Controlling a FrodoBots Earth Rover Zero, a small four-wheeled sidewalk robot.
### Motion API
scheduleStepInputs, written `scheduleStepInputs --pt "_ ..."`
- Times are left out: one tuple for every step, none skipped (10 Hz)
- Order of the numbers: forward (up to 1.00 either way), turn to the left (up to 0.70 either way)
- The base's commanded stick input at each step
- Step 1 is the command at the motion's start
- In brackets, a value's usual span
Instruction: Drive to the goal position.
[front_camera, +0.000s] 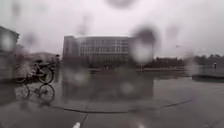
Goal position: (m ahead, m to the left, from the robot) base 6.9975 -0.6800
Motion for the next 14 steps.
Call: scheduleStepInputs --pt "0.70 0.01" --pt "0.70 0.01" --pt "0.70 0.01" --pt "0.70 0.01" --pt "0.70 0.01" --pt "0.70 -0.02" --pt "0.70 -0.08" --pt "0.70 -0.12" --pt "0.70 -0.13" --pt "0.70 -0.13" --pt "0.70 -0.13" --pt "0.70 -0.10" --pt "0.70 -0.03" --pt "0.70 0.01"
